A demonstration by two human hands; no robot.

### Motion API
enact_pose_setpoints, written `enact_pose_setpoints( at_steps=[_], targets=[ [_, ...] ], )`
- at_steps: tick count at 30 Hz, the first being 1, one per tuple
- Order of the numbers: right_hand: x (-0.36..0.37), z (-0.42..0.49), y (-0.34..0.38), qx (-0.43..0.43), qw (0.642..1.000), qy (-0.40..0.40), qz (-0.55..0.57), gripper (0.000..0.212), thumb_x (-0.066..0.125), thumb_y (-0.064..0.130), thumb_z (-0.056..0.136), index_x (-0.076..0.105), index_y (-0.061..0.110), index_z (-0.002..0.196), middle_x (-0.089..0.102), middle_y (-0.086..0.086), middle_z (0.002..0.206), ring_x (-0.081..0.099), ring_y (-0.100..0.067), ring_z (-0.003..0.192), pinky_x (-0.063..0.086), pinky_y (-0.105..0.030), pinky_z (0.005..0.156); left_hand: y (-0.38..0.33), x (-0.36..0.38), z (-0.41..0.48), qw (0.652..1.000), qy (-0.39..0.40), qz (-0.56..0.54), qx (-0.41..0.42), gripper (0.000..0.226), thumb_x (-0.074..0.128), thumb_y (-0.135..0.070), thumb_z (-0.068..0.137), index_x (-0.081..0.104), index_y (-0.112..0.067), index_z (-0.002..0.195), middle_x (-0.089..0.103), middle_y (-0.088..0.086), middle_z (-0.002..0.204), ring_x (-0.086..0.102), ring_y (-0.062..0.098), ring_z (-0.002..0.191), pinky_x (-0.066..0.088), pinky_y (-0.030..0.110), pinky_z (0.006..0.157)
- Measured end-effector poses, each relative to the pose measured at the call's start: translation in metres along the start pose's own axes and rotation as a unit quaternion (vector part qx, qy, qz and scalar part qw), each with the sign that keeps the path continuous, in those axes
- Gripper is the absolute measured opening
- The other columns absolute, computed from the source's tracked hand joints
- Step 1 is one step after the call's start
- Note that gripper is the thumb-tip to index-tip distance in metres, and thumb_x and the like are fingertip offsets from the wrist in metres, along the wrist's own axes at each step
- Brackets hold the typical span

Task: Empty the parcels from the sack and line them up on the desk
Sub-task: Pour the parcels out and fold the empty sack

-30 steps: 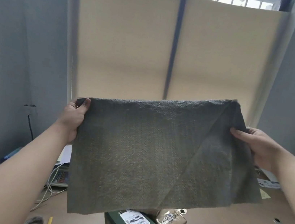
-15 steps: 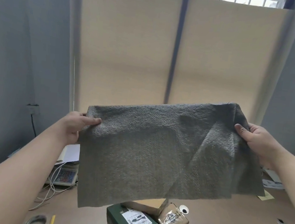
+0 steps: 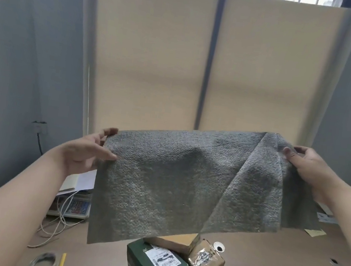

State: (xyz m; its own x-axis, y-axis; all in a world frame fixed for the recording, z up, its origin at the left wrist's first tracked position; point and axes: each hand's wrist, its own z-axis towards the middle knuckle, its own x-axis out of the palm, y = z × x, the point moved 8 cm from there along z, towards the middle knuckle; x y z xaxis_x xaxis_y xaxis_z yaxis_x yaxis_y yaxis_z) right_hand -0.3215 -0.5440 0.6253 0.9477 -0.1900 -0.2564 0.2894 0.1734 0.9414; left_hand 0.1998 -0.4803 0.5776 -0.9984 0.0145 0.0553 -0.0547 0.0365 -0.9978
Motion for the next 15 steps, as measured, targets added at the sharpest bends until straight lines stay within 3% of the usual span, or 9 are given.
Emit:
enact_pose_setpoints(
  at_steps=[2,4,6,7,9,11,15],
  targets=[
    [-0.001,-0.002,0.001,-0.011,1.0,0.005,0.007,0.033,0.068,0.046,0.09,0.053,0.033,0.117,0.063,-0.019,0.124,0.064,-0.034,0.105,0.053,-0.045,0.089,0.003,-0.006,0.0,0.998,-0.043,-0.04,0.008,0.072,0.07,0.017,0.071,0.06,-0.026,0.128,0.065,0.013,0.113,0.069,0.026,0.089,0.062,0.035,0.059],
    [0.004,-0.008,0.003,-0.011,0.999,0.032,0.03,0.012,0.068,0.035,0.093,0.063,0.034,0.103,0.067,-0.018,0.111,0.064,-0.028,0.085,0.055,-0.031,0.069,0.006,-0.012,0.001,0.993,-0.095,-0.069,0.022,0.042,0.064,0.012,0.083,0.065,-0.018,0.113,0.066,0.01,0.096,0.071,0.019,0.067,0.06,0.034,0.05],
    [0.012,-0.011,0.002,-0.002,0.997,0.074,0.032,0.043,0.084,0.056,0.067,0.072,0.024,0.093,0.07,-0.009,0.091,0.063,-0.015,0.071,0.053,-0.018,0.056,0.008,-0.016,0.004,0.988,-0.13,-0.068,0.046,0.026,0.063,0.007,0.09,0.067,-0.017,0.101,0.066,0.006,0.093,0.069,0.011,0.055,0.058,0.03,0.048],
    [0.013,-0.009,0.0,-0.004,0.996,0.082,0.031,0.051,0.087,0.055,0.062,0.075,0.018,0.095,0.07,-0.005,0.086,0.064,-0.009,0.069,0.052,-0.016,0.056,0.007,-0.016,0.005,0.987,-0.14,-0.055,0.057,0.024,0.063,0.003,0.092,0.068,-0.017,0.103,0.067,0.005,0.094,0.068,0.008,0.055,0.057,0.028,0.05],
    [0.015,-0.01,0.0,-0.006,0.994,0.107,0.029,0.036,0.078,0.024,0.081,0.071,0.006,0.111,0.069,-0.007,0.092,0.064,-0.005,0.076,0.052,-0.013,0.064,0.006,-0.014,0.004,0.988,-0.133,-0.042,0.063,0.027,0.066,-0.003,0.091,0.07,-0.017,0.113,0.071,0.002,0.096,0.068,0.007,0.061,0.055,0.026,0.054],
    [0.015,-0.01,-0.002,0.009,0.991,0.13,0.04,0.035,0.07,-0.001,0.084,0.068,0.006,0.117,0.07,-0.013,0.101,0.069,-0.012,0.081,0.057,-0.016,0.069,0.005,-0.008,0.003,0.993,-0.084,-0.059,0.055,0.044,0.072,0.0,0.079,0.07,-0.02,0.118,0.075,0.005,0.097,0.071,0.013,0.071,0.061,0.029,0.059],
    [0.016,-0.011,-0.007,0.029,0.987,0.158,0.016,0.049,0.071,-0.011,0.08,0.067,0.015,0.121,0.07,-0.017,0.108,0.067,-0.024,0.095,0.059,-0.027,0.076,0.0,0.0,0.001,0.997,-0.045,-0.041,0.053,0.064,0.062,0.021,0.078,0.064,-0.023,0.123,0.072,0.011,0.108,0.069,0.024,0.088,0.062,0.034,0.069]
  ],
)
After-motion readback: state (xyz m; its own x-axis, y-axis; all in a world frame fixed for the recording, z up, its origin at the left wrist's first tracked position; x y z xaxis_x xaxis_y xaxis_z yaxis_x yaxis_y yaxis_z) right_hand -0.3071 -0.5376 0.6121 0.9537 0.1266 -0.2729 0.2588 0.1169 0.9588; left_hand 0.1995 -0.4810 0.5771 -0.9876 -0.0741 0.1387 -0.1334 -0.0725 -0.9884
